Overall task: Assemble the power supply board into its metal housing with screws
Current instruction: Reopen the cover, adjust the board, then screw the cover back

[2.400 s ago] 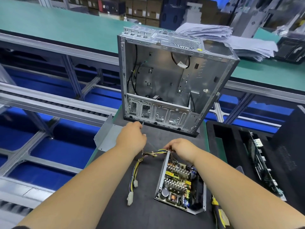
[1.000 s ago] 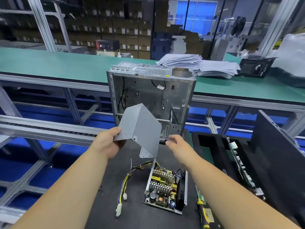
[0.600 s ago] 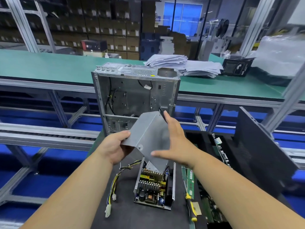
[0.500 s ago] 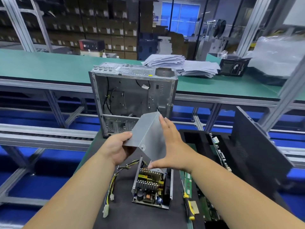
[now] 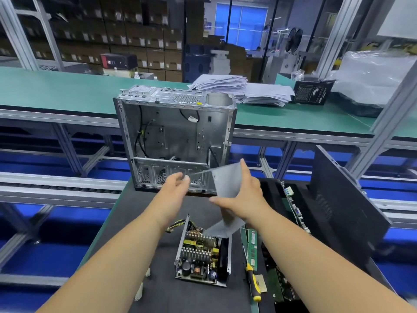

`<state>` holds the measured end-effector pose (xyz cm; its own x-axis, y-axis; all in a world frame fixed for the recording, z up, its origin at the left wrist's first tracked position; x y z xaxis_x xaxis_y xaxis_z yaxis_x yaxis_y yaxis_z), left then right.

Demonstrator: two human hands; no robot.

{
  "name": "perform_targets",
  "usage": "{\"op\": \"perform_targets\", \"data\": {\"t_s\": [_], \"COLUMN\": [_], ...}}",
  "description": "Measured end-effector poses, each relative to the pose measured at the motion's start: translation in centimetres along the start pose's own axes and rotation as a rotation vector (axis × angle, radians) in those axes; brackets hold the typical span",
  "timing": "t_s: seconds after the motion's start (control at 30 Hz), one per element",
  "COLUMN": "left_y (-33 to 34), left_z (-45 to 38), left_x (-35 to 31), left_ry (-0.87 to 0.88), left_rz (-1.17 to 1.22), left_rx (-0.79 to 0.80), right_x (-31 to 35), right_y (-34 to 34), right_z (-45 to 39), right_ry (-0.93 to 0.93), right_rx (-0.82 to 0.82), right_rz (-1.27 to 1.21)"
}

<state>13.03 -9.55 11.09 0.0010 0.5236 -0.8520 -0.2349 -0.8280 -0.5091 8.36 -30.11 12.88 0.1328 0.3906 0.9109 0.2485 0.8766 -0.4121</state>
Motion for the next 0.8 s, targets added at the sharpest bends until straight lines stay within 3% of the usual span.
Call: {"op": "perform_targets", "data": {"t_s": [0.17,0.47,0.6,0.8], "left_y": [2.9,2.5,0.4,-3.3], "left_z": [2.8,3.0,2.4,0.0], "left_x": [-1.4,-4.0,-4.0,-1.1], "left_ry": [0.237,0.332,0.309,0.078], "left_rz": [-0.043,-0.311,-0.286,-0.009], "left_rx": [0.036,-0.183,-0.268,-0.205], "right_x": [-2.4,-2.5,-0.9,2.5], "right_y": [-0.6,1.1,2.0,3.4], "right_z": [-0.9,-0.8,-1.1,-0.5], "right_ry": [0.243,0.312,0.245,-0.041], "right_rx": [-0.111,-0.107,0.027,0.373], "right_rz": [-0.157,-0.133,-0.102,0.355]}}
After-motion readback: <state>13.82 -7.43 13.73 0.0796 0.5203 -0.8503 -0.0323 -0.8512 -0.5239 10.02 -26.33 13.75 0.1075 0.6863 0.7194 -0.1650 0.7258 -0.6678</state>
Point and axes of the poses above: each hand's wrist, its own z-axis away from the middle knuckle, its own y-axis out of the palm, x = y × z, the point moved 9 cm from there along -z, towards the middle knuckle, and after that the axes turned 15 degrees about -z, right-handed, at the moved point
